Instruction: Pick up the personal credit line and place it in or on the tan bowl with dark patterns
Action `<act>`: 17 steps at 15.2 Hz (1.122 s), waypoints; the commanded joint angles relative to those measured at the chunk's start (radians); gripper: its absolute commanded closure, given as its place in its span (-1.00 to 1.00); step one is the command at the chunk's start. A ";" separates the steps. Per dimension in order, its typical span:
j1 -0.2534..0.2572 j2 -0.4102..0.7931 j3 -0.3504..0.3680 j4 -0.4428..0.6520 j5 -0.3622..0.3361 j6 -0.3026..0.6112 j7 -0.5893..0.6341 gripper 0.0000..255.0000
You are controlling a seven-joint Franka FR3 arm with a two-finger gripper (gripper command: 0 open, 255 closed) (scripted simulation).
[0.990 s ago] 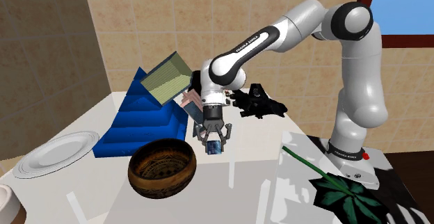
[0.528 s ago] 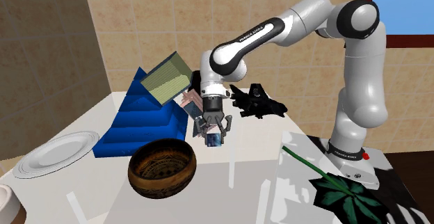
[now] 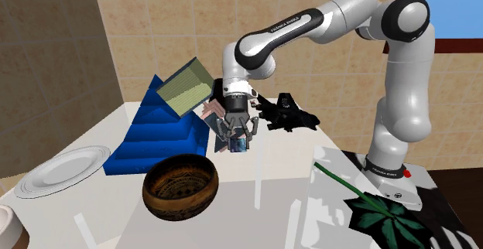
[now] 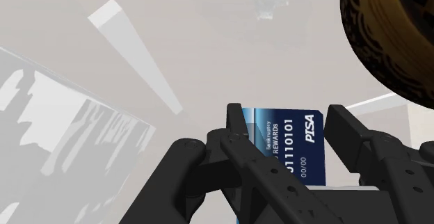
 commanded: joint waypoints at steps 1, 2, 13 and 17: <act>-0.002 -0.012 -0.001 0.012 -0.002 -0.022 0.010 1.00; -0.003 -0.017 -0.001 0.019 -0.003 -0.033 0.016 1.00; -0.011 -0.061 -0.006 0.110 -0.012 -0.153 0.076 1.00; 0.000 -0.040 0.003 0.165 -0.020 -0.173 0.113 1.00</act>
